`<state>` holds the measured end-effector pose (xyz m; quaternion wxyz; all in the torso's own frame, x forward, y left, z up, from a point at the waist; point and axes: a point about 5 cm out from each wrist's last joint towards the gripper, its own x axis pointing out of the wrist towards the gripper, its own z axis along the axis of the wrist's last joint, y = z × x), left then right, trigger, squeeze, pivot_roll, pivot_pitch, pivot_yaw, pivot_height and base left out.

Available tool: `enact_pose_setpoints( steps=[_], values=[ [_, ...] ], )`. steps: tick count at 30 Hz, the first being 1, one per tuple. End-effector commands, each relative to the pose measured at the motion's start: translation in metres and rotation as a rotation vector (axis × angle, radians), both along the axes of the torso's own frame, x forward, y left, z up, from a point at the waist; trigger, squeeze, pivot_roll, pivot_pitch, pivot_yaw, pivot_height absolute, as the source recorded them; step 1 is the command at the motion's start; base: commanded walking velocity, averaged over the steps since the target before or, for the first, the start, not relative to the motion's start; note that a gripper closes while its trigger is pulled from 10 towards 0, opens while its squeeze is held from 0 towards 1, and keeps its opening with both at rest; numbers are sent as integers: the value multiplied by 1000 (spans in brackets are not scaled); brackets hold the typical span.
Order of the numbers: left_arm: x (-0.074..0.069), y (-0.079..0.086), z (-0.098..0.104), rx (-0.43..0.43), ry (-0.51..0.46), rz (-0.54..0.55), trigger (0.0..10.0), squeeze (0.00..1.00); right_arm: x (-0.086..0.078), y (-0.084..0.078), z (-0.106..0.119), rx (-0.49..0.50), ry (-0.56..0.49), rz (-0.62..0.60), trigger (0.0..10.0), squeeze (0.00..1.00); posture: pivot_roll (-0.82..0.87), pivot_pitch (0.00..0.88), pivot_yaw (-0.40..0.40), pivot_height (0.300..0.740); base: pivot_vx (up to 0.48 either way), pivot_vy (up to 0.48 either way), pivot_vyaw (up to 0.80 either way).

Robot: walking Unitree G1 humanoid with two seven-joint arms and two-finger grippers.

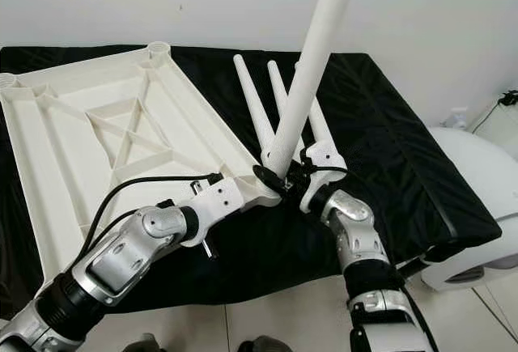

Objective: Building children table

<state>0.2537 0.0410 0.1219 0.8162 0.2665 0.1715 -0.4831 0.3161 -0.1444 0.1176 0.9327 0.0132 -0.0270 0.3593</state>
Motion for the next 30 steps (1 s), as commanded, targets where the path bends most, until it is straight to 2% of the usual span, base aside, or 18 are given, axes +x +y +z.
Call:
enact_pose_setpoints(
  steps=[1, 3, 7, 13, 16, 17, 22, 30],
  values=[
    [-13, -8, -14, 20, 89, -87, 10000, 0, 3, 12, 14, 64, -39, -29, 10000, 0, 12, 0, -92, 740, 0, 0, 0],
    [-13, -8, -14, 20, 89, -88, 10000, 0, 2, 16, 15, 71, -34, -38, 10000, 0, 12, 0, -92, 740, 0, 0, 0],
    [-13, -8, -15, 22, 89, -91, 10000, 0, -3, 35, 20, 99, -37, -91, 10000, 0, 12, 0, -91, 740, 0, 0, 0],
    [-13, -9, -15, 23, 90, -95, 10000, 0, -7, 50, 21, 93, -35, -168, 10000, 0, 14, 0, -91, 740, 0, 0, 0],
    [-13, -8, -15, 24, 90, -97, 10000, 0, -9, 60, 21, 113, -16, -285, 10000, 0, 15, 0, -91, 740, 0, 0, 0],
    [-13, -8, -15, 24, 90, -97, 10000, 0, -9, 60, 21, 113, -16, -285, 10000, 0, 15, 0, -91, 740, 0, 0, 0],
    [-14, -8, -15, 25, 89, -98, 10000, 0, -9, 67, 21, 125, 6, -433, 10000, 0, 23, 0, -97, 740, 0, 0, 0],
    [-14, -8, -16, 23, 93, -91, 10000, 0, -9, 65, 22, 128, 17, -503, 10000, 0, 23, 0, -99, 740, 0, 0, 0]
  ],
)
